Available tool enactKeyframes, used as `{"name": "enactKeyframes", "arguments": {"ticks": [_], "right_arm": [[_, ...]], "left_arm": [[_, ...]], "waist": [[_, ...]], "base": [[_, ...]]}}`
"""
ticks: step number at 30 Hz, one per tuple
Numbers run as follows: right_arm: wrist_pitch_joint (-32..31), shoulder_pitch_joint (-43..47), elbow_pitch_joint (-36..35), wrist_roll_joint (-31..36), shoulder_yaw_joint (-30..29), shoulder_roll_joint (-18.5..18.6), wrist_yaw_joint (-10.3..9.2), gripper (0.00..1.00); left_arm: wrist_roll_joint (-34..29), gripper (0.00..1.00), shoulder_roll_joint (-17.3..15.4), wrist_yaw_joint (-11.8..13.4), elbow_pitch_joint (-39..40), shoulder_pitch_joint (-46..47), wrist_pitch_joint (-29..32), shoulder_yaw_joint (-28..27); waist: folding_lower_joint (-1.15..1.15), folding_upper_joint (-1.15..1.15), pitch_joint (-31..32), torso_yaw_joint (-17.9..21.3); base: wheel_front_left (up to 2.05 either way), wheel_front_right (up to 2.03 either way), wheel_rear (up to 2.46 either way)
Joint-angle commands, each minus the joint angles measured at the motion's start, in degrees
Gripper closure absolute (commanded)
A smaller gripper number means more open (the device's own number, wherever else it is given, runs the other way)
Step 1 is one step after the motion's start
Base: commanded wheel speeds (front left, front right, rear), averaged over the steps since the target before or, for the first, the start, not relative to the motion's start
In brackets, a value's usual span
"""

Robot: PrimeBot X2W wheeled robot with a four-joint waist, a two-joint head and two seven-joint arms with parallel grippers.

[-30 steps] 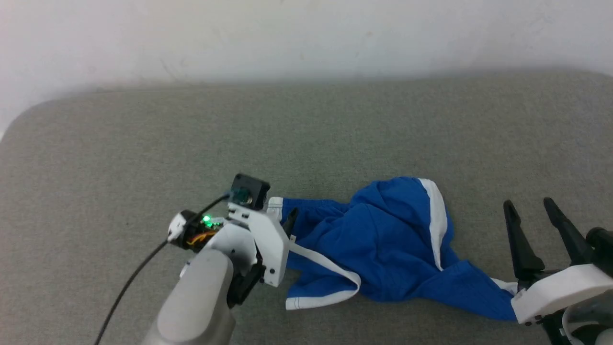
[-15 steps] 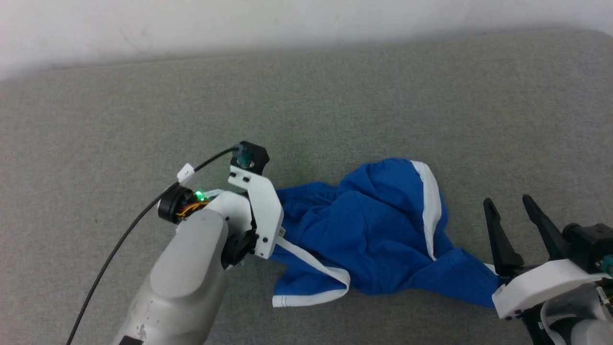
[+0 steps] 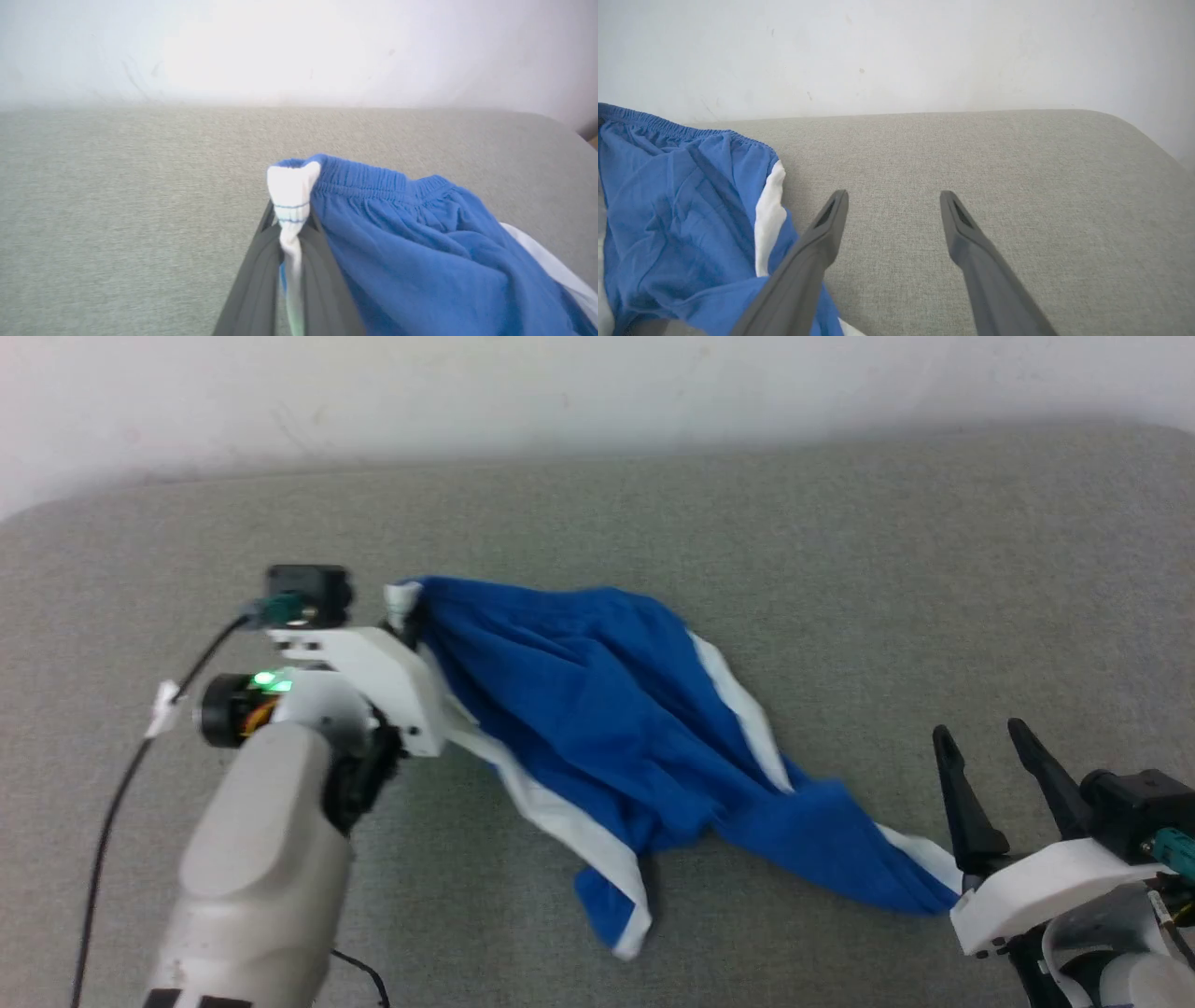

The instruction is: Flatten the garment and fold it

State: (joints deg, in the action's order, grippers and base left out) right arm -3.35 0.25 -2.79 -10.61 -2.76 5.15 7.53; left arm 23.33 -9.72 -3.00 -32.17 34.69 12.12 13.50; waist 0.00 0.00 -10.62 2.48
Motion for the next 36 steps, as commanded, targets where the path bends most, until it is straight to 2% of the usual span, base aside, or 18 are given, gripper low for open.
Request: {"name": "enactKeyframes", "arguments": {"ticks": [1, 4, 8, 13, 14, 16, 17, 22, 27, 32, 36], "right_arm": [[0.1, -0.1, -0.1, 0.2, 0.3, -0.1, -0.04, 0.00], [-0.2, 0.3, -0.3, 0.3, 0.7, -0.1, -0.04, 0.00], [-0.5, 0.8, -0.5, 0.4, 1.3, 0.0, -0.04, 0.00], [-0.9, 1.5, -0.7, 0.4, 1.5, -0.1, -0.04, 0.00], [-1.0, 1.7, -0.7, 0.4, 1.6, -0.1, -0.04, 0.00], [-1.2, 2.0, -0.5, 0.3, 1.8, -0.1, -0.04, 0.00], [-1.2, 2.1, -0.4, 0.4, 2.0, -0.1, -0.04, 0.00], [-1.3, 2.5, 0.1, 0.2, 2.4, -0.1, -0.04, 0.00], [-1.4, 3.4, 0.7, 0.0, 2.6, 0.1, -0.04, 0.00], [-2.1, 3.9, 1.6, 0.0, 4.2, 1.4, -0.04, 0.00], [-5.1, 2.4, 1.9, -0.4, 9.6, 4.2, -0.04, 0.00]], "left_arm": [[0.7, 1.00, -1.2, 1.1, -0.3, 0.5, -2.4, -1.7], [1.8, 1.00, -3.0, 3.2, -1.0, -1.2, -6.6, -5.2], [2.4, 1.00, -4.9, 5.2, -1.8, -5.8, -9.2, -7.6], [3.5, 1.00, -4.4, 5.5, -1.6, -13.3, -10.0, -8.0], [3.8, 0.93, -3.9, 5.5, -1.7, -14.6, -10.0, -7.8], [4.0, 0.51, -3.0, 5.5, -1.6, -16.6, -10.1, -7.2], [3.8, 0.00, -2.7, 5.6, -1.3, -17.3, -10.8, -7.0], [2.9, 0.00, -1.7, 4.9, 1.6, -18.9, -17.4, -6.3], [0.1, 0.00, -2.2, 1.6, 6.4, -20.7, -25.5, -4.3], [-3.4, 0.00, -1.0, 0.0, 16.5, -25.6, -27.1, -5.4], [-10.1, 0.00, -0.5, -0.3, 26.0, -31.0, -27.1, -6.6]], "waist": [[0.00, 0.00, 1.5, -1.9], [0.00, 0.00, 2.2, -3.2], [0.00, 0.00, 2.9, -4.8], [0.00, 0.00, 3.7, -6.9], [0.00, 0.00, 3.8, -7.4], [0.00, 0.00, 4.3, -8.2], [0.00, 0.00, 4.5, -8.5], [0.00, 0.00, 5.9, -9.8], [0.00, 0.00, 7.7, -10.8], [0.00, 0.00, 8.8, -11.9], [0.00, 0.00, 8.6, -13.0]], "base": [[0.00, 0.00, 0.00], [0.00, 0.00, 0.00], [0.00, 0.00, 0.00], [0.00, 0.00, 0.00], [0.00, 0.00, 0.00], [0.00, 0.00, 0.00], [0.00, 0.00, 0.00], [0.00, 0.00, 0.00], [0.00, 0.00, 0.00], [0.00, 0.00, 0.00], [0.00, 0.00, 0.00]]}}
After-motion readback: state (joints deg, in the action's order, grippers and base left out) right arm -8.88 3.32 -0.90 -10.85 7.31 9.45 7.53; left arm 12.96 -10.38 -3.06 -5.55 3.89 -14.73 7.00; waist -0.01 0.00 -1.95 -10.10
